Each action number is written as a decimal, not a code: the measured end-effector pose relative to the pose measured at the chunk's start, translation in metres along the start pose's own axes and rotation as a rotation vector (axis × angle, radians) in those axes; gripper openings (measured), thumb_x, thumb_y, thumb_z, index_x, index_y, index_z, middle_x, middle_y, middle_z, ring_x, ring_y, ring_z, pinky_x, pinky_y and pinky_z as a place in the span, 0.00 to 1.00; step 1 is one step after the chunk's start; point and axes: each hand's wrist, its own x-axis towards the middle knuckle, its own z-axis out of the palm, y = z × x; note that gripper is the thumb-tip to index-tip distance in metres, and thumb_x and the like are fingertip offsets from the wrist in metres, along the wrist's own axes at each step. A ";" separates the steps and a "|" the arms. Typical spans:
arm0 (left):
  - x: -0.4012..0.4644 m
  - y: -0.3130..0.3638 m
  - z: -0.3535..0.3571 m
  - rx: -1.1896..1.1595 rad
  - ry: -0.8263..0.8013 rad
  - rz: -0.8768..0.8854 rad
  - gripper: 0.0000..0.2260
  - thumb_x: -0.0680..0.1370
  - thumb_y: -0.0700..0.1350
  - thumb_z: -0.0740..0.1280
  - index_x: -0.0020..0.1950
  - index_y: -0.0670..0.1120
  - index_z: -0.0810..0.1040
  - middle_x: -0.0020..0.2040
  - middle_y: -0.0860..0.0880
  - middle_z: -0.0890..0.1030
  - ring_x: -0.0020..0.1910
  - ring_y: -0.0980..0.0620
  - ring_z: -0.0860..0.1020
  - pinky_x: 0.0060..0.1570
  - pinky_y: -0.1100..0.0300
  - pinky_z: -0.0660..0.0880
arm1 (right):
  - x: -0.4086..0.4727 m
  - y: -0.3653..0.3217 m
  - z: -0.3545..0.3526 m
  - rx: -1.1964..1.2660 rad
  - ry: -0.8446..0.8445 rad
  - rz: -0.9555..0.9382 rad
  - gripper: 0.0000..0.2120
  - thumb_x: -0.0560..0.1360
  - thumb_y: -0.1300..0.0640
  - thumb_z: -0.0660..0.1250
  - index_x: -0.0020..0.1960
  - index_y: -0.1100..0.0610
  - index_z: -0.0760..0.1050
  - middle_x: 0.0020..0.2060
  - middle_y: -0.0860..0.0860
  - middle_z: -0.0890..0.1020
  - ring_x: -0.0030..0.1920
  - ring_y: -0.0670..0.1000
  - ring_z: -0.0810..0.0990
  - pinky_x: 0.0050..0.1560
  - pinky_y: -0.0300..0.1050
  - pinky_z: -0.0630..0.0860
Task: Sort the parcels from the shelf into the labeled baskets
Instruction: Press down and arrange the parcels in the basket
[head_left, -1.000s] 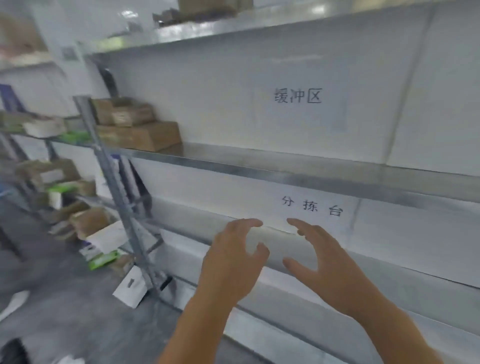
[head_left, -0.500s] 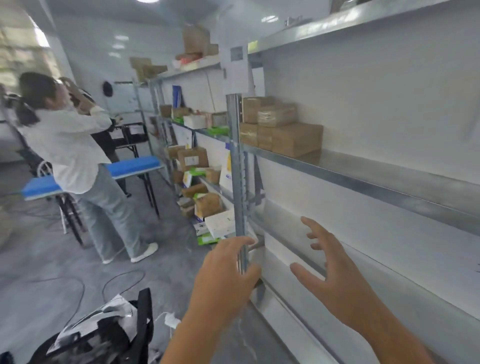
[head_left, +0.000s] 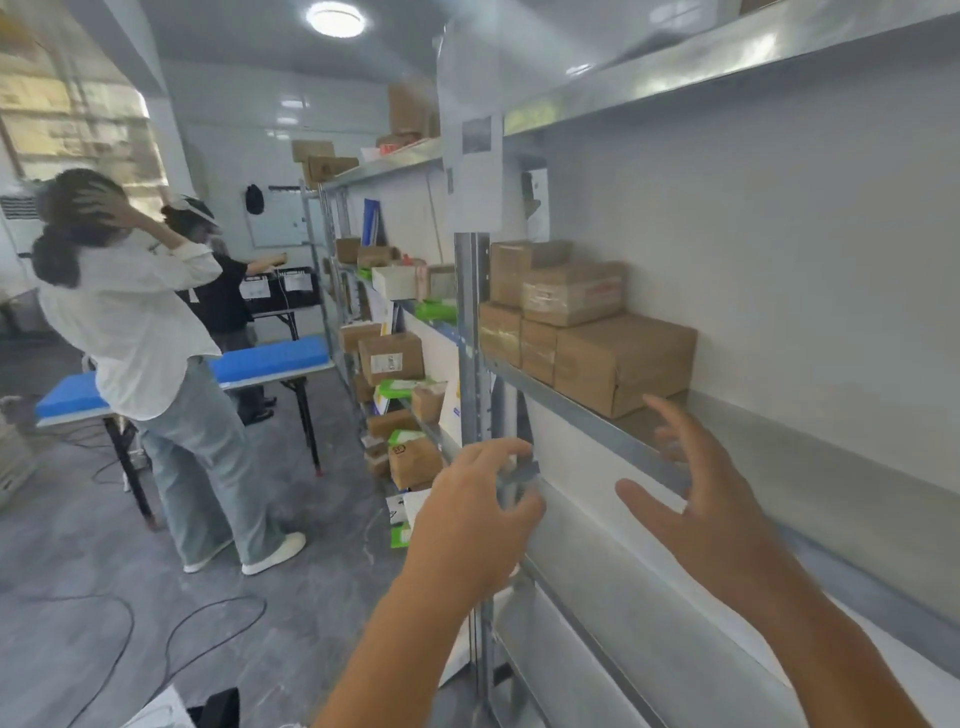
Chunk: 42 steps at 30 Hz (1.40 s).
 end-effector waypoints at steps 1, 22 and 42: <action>0.016 0.005 0.005 0.002 -0.011 0.018 0.19 0.81 0.54 0.67 0.71 0.64 0.72 0.69 0.63 0.72 0.66 0.58 0.72 0.62 0.61 0.68 | 0.014 0.003 -0.002 -0.014 0.019 -0.009 0.36 0.76 0.46 0.75 0.78 0.33 0.60 0.73 0.44 0.71 0.71 0.48 0.71 0.68 0.55 0.73; 0.204 0.055 0.067 0.193 -0.048 0.162 0.34 0.68 0.74 0.69 0.68 0.60 0.72 0.59 0.49 0.77 0.62 0.43 0.70 0.64 0.51 0.68 | 0.163 0.072 0.031 -0.048 0.391 0.001 0.25 0.72 0.68 0.63 0.67 0.53 0.80 0.71 0.54 0.72 0.69 0.52 0.70 0.68 0.47 0.68; 0.108 0.018 0.035 -0.787 -0.081 0.151 0.15 0.82 0.60 0.60 0.66 0.78 0.66 0.71 0.74 0.69 0.72 0.64 0.71 0.69 0.60 0.70 | 0.079 -0.030 0.028 0.195 0.487 0.254 0.46 0.67 0.44 0.82 0.76 0.28 0.58 0.70 0.35 0.68 0.66 0.40 0.75 0.57 0.43 0.81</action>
